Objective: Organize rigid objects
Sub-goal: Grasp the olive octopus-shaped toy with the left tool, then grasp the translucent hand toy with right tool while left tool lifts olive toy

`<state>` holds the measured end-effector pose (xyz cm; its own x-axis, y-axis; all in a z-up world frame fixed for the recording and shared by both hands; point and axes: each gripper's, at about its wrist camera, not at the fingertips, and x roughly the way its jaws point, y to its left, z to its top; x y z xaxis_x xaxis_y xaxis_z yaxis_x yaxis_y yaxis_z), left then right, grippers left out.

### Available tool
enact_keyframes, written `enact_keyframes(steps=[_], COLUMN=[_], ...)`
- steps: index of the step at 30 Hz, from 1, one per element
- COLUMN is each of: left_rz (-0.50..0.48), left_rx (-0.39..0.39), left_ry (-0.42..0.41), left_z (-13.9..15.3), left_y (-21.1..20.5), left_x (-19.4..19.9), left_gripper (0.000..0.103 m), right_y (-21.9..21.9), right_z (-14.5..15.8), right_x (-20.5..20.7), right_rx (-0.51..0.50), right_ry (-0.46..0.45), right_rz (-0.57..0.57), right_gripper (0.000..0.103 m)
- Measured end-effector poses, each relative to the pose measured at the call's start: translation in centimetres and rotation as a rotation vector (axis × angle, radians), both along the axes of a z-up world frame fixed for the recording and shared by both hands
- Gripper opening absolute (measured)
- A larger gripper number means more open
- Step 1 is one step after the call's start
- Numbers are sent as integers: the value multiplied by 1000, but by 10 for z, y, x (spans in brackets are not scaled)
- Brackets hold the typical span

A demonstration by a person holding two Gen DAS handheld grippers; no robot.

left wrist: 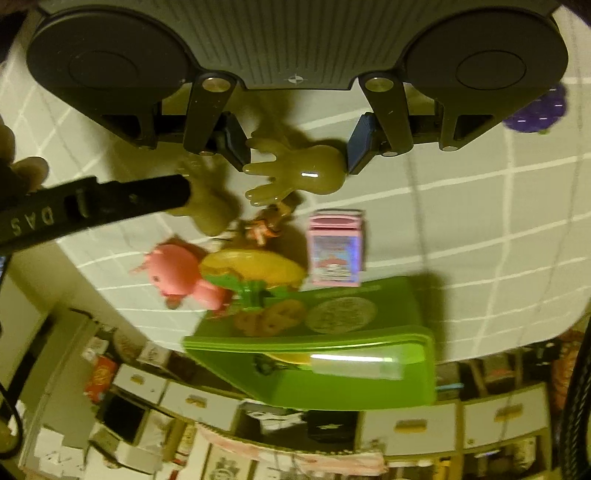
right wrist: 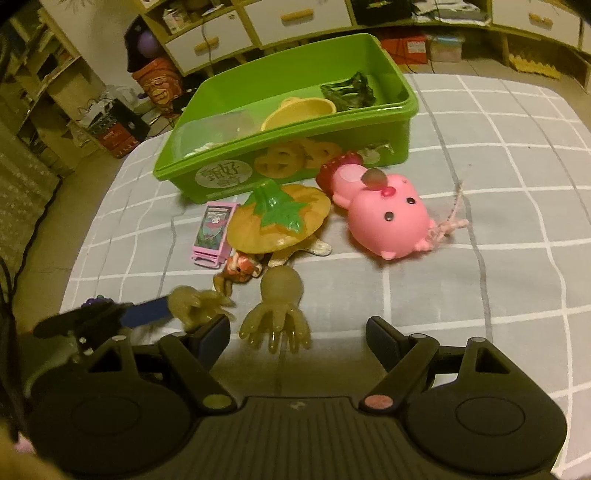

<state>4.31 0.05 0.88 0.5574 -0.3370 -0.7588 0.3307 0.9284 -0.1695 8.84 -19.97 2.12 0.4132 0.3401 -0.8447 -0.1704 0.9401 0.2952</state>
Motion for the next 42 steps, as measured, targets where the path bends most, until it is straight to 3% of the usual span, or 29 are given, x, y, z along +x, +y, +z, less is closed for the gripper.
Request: enact_keyframes(steps=[8, 13, 18, 24, 26, 31, 33, 39, 42], left_rz=[14, -6, 24, 64, 63, 64, 55, 37, 41], left_rx=[39, 141, 132, 135, 139, 133, 127, 80, 54], left_ry=[-46, -107, -124, -122, -115, -109, -117, -112, -100], left_z=[-4, -11, -15, -19, -19, -15, -13, -9, -7], left_y=[11, 0, 8, 11, 11, 13, 12, 12, 13], left_x=[-6, -13, -13, -10, -9, -11, -13, -13, -12], left_gripper=[62, 78, 88, 99, 99, 93, 83, 63, 63], right_y=[5, 20, 25, 25, 35, 33, 31, 27, 26], right_z=[-14, -23, -32, -36, -38, -37, -35, -28, -25], right_x=[-5, -18, -28, -31, -36, -31, -29, -27, -27], right_rx=[-38, -134, -182, -209, -280, -258, -248, -188, -167], right_ry=[-54, -168, -227, -256, -289, -240, -240, -252, -255], right_rz=[1, 77, 111, 134, 191, 154, 137, 105, 99], right_gripper=[57, 67, 81, 81, 81, 80, 77, 53, 39])
